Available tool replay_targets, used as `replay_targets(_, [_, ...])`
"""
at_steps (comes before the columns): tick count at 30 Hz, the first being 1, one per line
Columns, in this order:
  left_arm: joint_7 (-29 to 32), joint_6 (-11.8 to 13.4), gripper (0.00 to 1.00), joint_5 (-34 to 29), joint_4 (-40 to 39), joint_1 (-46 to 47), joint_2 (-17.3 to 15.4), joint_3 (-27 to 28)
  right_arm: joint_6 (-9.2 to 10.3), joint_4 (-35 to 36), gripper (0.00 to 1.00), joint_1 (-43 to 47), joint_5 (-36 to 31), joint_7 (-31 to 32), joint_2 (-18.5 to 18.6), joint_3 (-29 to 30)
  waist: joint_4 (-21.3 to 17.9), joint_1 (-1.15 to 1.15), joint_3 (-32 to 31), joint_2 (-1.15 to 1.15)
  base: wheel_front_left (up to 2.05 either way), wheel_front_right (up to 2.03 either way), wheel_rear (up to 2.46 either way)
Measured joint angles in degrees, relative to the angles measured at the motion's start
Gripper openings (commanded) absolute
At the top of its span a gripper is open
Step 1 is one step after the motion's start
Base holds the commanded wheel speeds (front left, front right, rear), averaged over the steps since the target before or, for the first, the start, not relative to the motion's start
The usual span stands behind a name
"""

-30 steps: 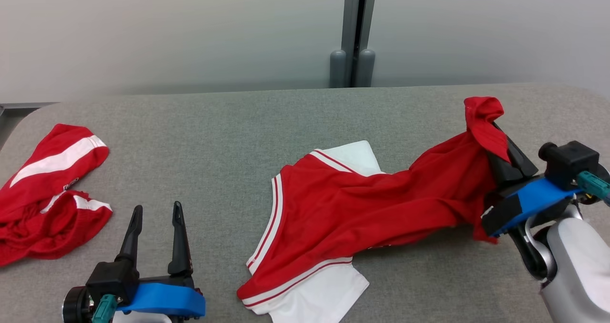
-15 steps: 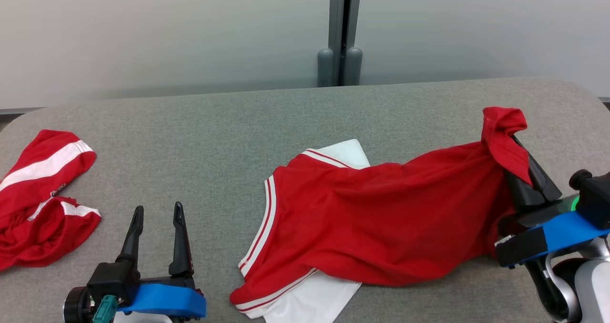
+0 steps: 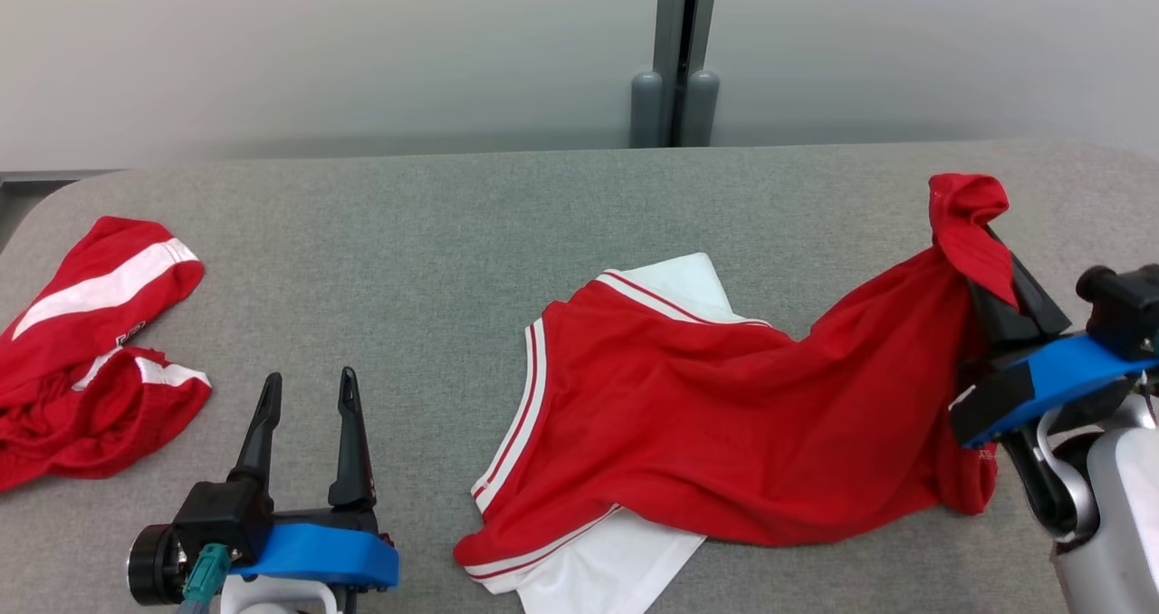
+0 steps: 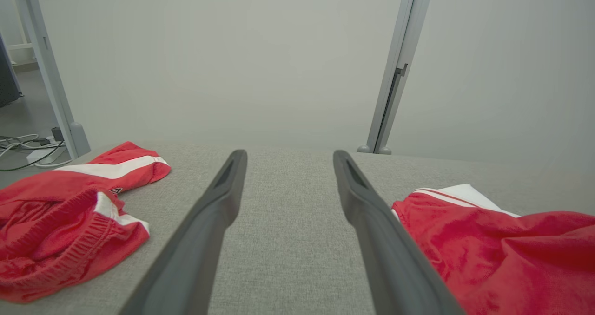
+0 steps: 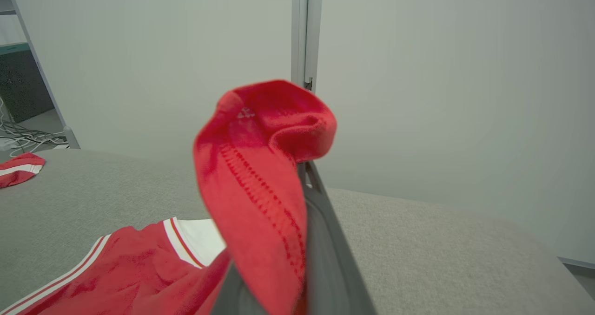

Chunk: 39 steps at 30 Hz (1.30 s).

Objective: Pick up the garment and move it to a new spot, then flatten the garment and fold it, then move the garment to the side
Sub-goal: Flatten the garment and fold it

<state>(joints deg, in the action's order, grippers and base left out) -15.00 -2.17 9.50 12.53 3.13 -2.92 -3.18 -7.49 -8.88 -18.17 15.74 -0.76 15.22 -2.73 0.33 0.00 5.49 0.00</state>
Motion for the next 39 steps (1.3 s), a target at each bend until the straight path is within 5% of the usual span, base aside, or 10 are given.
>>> replay_targets(13, [0.0,0.3,1.00,1.0,0.5,4.6,0.0,-3.6,0.00,-29.2,0.00,-21.3,-2.1,-4.4,4.7,-2.7,5.8,0.00,5.2,0.00,0.00,0.00,0.00])
replay_targets(24, [0.0,0.4,1.00,1.1,0.4,7.6,0.0,-4.4,0.00,-49.6,0.01,-34.8,-6.9,-10.3,4.4,-1.6,9.0,0.01,10.2,0.00,0.00,0.00,0.00])
replay_targets(25, [0.0,0.5,1.00,1.2,0.4,7.8,0.0,-4.6,0.00,-51.1,0.77,-35.3,-7.4,-10.7,4.1,-1.5,9.1,0.01,10.5,0.00,0.00,0.00,0.00])
replay_targets(26, [0.0,0.6,1.00,1.3,0.4,8.0,0.0,-4.7,0.00,-52.4,1.00,-35.8,-8.0,-11.1,4.0,-1.5,9.1,0.01,10.7,0.00,0.00,0.00,0.00])
replay_targets(34, [0.0,1.2,1.00,1.2,0.6,8.3,0.0,-4.3,0.00,-54.6,1.00,-36.2,-8.7,-14.0,3.1,-1.9,7.8,0.00,10.1,0.00,0.00,0.00,0.00])
replay_targets(39, [0.0,1.1,1.00,0.5,0.5,6.4,-0.3,-2.5,0.00,-45.0,1.00,-30.8,-6.5,-14.2,3.3,-0.9,5.5,0.00,8.4,0.00,0.00,0.00,0.00])
